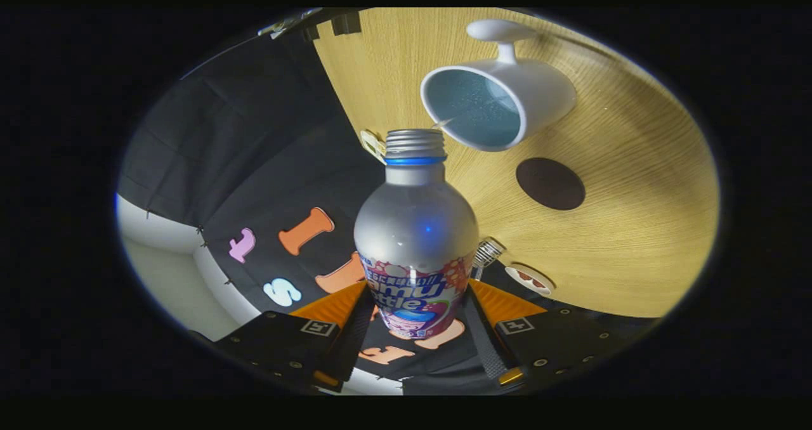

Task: Take the bottle from table, then pour the juice into the cup, finally place the bottle on the coaster

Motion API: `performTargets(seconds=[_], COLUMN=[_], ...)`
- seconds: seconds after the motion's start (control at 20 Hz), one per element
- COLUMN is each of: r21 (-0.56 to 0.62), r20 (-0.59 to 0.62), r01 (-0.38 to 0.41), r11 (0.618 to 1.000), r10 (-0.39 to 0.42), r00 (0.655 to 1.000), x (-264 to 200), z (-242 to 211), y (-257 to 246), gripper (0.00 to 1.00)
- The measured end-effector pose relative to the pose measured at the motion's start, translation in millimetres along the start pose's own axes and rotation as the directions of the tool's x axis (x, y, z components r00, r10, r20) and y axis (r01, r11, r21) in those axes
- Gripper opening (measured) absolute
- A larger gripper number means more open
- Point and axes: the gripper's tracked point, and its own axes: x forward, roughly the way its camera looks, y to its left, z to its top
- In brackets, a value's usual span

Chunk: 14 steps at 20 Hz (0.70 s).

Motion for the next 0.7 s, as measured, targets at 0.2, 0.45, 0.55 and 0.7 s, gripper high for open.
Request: performTargets(seconds=[0.2,0.45,0.55,0.7], r21=[0.031,0.06,0.08,0.085], r20=[-0.004,-0.005,-0.01,-0.01], r01=[-0.016,-0.037,-0.05,-0.046], r11=[0.999,0.998,0.996,0.995], r10=[0.016,0.037,0.051,0.047], r00=[1.0,0.999,0.999,0.999], x=[2,-1,1,2], z=[-2,-2,-2,-3], y=[3,7,9,7], gripper=[0.77,0.77,0.77,0.77])
